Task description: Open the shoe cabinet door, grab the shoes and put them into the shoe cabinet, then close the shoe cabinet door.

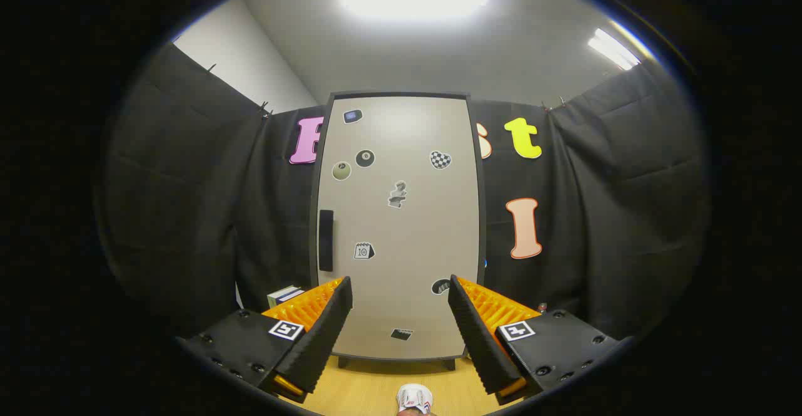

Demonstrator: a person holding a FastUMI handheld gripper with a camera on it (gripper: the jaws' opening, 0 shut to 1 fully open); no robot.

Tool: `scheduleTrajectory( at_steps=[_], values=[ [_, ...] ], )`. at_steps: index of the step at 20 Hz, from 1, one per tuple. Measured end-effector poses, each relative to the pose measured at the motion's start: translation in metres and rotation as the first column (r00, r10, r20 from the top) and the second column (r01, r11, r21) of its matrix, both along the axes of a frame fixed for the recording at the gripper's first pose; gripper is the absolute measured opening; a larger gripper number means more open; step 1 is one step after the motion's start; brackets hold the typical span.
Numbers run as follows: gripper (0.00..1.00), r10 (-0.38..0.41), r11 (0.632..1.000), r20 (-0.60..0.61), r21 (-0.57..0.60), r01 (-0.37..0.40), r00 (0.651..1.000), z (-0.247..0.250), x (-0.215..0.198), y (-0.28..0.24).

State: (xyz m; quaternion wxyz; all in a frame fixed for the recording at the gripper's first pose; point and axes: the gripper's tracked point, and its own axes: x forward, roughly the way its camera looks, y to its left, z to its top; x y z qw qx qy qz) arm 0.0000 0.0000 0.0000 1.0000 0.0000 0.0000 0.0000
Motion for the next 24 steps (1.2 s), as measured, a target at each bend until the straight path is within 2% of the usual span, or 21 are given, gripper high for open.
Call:
scheduleTrajectory(
  at_steps=[16, 24],
  values=[
    [0.97, 0.007, 1.000, -0.044, -0.002, -0.007, 0.999, -0.005, -0.009, 0.000],
    [0.97, 0.032, 0.999, -0.040, -0.041, -0.034, 0.999, 0.019, 0.009, 0.021]
  ],
)
